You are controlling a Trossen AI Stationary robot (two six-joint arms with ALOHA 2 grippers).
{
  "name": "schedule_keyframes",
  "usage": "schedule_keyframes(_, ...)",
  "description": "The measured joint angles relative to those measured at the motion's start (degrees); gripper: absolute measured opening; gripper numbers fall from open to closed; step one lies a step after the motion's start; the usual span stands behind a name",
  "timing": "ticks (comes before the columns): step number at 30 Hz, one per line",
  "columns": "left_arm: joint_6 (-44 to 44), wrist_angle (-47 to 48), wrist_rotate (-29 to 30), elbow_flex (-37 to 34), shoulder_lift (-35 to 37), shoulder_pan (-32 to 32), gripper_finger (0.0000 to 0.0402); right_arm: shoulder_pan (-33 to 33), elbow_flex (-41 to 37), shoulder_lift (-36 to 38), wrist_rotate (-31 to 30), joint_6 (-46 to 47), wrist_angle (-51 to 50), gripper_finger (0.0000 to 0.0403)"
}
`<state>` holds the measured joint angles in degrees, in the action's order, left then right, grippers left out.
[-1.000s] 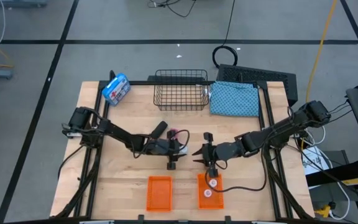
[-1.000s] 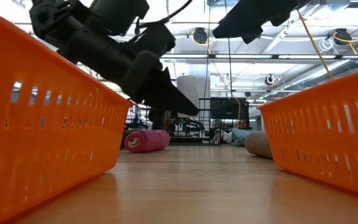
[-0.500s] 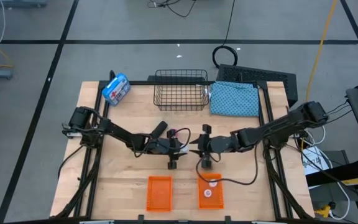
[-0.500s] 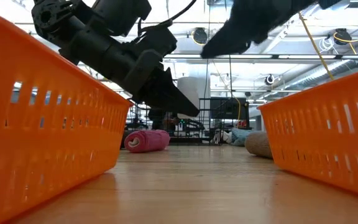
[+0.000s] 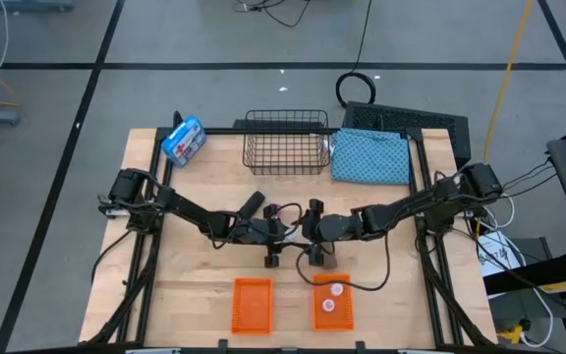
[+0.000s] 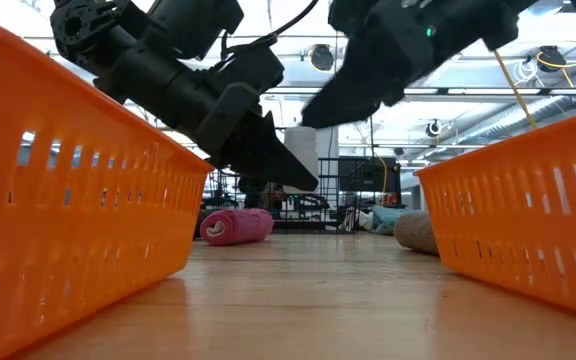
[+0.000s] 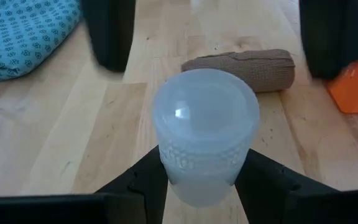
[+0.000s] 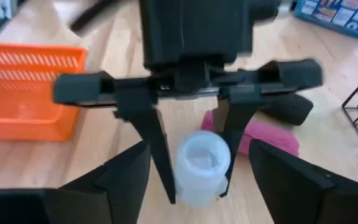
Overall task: Pick & Place Medicine items
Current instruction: Put the transparent pill bottle into the right orange basket
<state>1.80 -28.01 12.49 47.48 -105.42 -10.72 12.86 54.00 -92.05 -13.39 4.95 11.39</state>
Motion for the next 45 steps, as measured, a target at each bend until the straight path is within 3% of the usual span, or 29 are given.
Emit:
schedule_keyframes(10,0.0,0.0,0.0,0.0,0.0,0.0,0.0146,-0.9,0.0,-5.4,0.1,-0.3,4.7,0.0273)
schedule_keyframes(16,0.0,1.5,0.0,0.0,0.0,0.0,0.0168,-0.9,0.0,-5.5,0.0,-0.3,4.5,0.0239)
schedule_keyframes(23,0.0,1.7,-0.1,0.0,0.0,0.0,0.0148,-0.9,0.0,-4.0,0.2,-0.7,3.6,0.0197)
schedule_keyframes(29,0.0,1.8,-0.2,0.0,0.0,0.0,0.0163,-1.4,5.9,-1.8,3.1,-2.7,-9.8,0.0196)
schedule_keyframes(33,0.0,1.4,-0.2,0.0,0.0,0.1,0.0156,-1.7,13.9,-1.9,3.1,-3.3,-24.7,0.0218)
schedule_keyframes(37,0.3,1.3,-0.2,0.0,0.0,0.3,0.0148,-2.4,20.1,-3.9,3.2,-3.3,-32.8,0.0243)
schedule_keyframes(45,0.7,1.8,-0.2,0.0,0.0,0.4,0.0164,-3.1,21.2,-7.3,4.7,-4.1,-34.0,0.0264)
